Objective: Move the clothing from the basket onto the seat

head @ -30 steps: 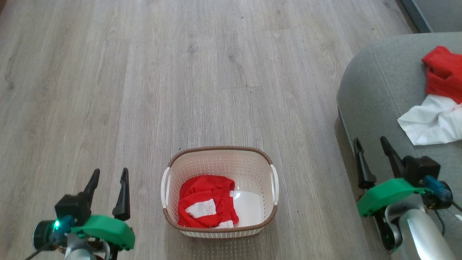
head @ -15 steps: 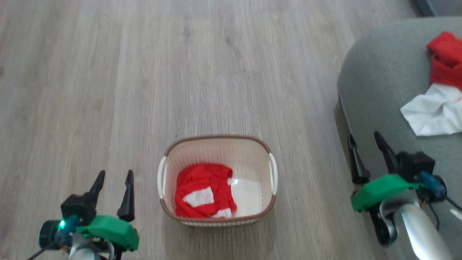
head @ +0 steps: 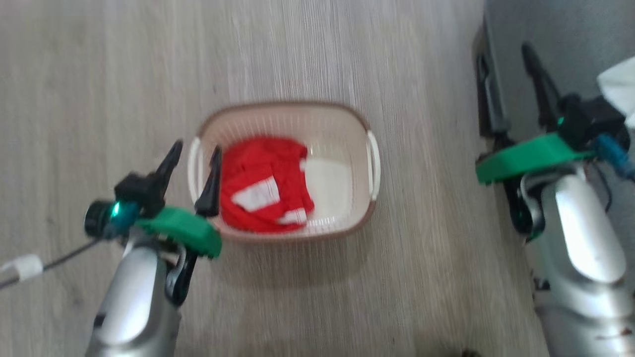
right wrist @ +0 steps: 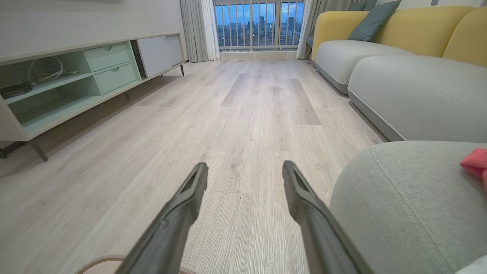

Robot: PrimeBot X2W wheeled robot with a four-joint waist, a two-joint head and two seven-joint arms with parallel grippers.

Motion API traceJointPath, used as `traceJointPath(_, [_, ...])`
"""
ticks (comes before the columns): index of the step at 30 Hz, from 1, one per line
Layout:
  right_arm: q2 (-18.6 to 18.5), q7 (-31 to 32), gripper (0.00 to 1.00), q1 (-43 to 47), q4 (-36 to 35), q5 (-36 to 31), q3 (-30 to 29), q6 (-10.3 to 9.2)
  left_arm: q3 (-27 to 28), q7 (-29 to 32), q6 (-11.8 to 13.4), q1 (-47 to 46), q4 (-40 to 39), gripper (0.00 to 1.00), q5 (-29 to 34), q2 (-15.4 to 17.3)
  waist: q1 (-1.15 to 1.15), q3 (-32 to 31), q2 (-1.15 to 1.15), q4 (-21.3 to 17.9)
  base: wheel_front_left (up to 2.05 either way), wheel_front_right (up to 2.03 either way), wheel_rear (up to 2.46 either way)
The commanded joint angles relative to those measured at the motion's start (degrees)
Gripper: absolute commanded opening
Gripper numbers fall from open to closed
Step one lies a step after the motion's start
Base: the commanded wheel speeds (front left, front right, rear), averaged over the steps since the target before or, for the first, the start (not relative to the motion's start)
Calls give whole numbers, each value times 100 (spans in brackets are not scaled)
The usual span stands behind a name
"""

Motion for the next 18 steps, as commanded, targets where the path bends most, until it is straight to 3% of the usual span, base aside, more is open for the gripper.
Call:
traceJointPath(1, [81, -37, 100, -213, -248, -61, 80, -2, 28, -29, -5, -302, -28, 100, -41, 134, -2, 867, 0, -144, 0, 0, 0])
traceJointPath(11, [146, -37, 100, -886, -649, -247, 106, -2, -743, -29, -6, -1603, 906, 100, -129, 283, -2, 2161, 0, -405, 0, 0, 0])
traceJointPath(18, [156, -37, 100, -1185, -948, -205, 189, -2, -1199, -29, 2, -2631, 2206, 100, 314, 512, -2, 2847, 0, -679, 0, 0, 0])
